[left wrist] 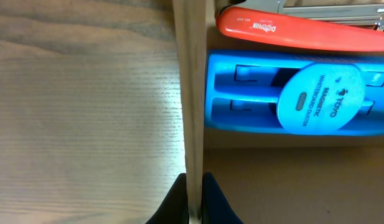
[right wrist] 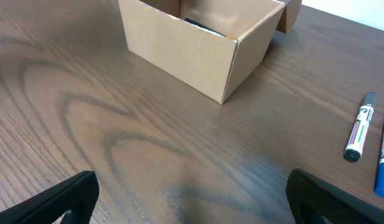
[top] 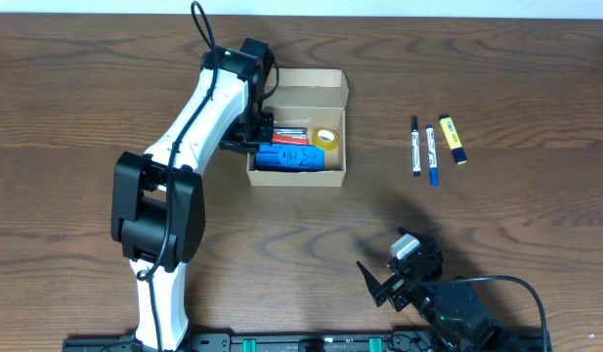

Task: Pack container
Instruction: 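Raise the left gripper out of the box and hold it beside the box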

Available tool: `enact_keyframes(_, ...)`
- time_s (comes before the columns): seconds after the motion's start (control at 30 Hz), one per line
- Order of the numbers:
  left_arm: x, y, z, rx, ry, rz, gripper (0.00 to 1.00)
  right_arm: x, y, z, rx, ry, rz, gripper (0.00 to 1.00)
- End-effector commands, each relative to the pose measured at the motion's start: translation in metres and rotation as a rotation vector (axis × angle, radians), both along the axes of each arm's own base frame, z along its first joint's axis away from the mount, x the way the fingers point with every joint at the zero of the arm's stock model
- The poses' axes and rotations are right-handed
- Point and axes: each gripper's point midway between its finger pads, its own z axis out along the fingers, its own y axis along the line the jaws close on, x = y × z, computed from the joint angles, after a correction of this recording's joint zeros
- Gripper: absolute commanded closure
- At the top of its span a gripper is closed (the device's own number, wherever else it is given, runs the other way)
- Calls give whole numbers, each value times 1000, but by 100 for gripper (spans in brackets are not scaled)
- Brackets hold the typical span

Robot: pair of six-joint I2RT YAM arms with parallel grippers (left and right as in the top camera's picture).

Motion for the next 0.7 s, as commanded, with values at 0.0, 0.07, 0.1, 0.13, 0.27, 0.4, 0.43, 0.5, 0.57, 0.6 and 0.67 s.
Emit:
enact_keyframes(0.0, -12, -5, -7, 0, 55, 11, 94, -2, 2, -1, -8, -8, 17, 1)
enact_keyframes(0.07, -13, -5, -7, 9, 56, 8, 94, -2, 2, -1, -8, -8, 17, 1)
enact_keyframes(0.1, -13, -4, -7, 13, 55, 8, 94, -2, 2, -1, -8, -8, 17, 1)
enact_keyframes(0.13, -13, -4, -7, 15, 55, 7, 94, -2, 2, -1, -8, -8, 17, 1)
enact_keyframes(0.27, -12, -2, -6, 21, 50, 9, 87, -2, 2, -1, -8, -8, 17, 1)
enact_keyframes(0.4, -9, -3, 5, 9, 17, 10, 63, -2, 2, -1, -8, -8, 17, 1)
enact_keyframes(0.43, -7, -3, 11, 2, -1, 10, 58, -2, 2, -1, -8, -8, 17, 1)
enact_keyframes(0.5, -3, -2, 28, -11, -47, 23, 57, -2, 2, -1, -8, -8, 17, 1)
enact_keyframes(0.57, 2, 2, 50, -17, -109, 50, 53, -2, 2, -1, -8, -8, 17, 1)
enact_keyframes(0.6, 4, 7, 61, -14, -144, 70, 51, -2, 2, -1, -8, -8, 17, 1)
enact_keyframes(0.67, 8, 20, 90, -3, -231, 124, 42, -2, 2, -1, -8, -8, 17, 1)
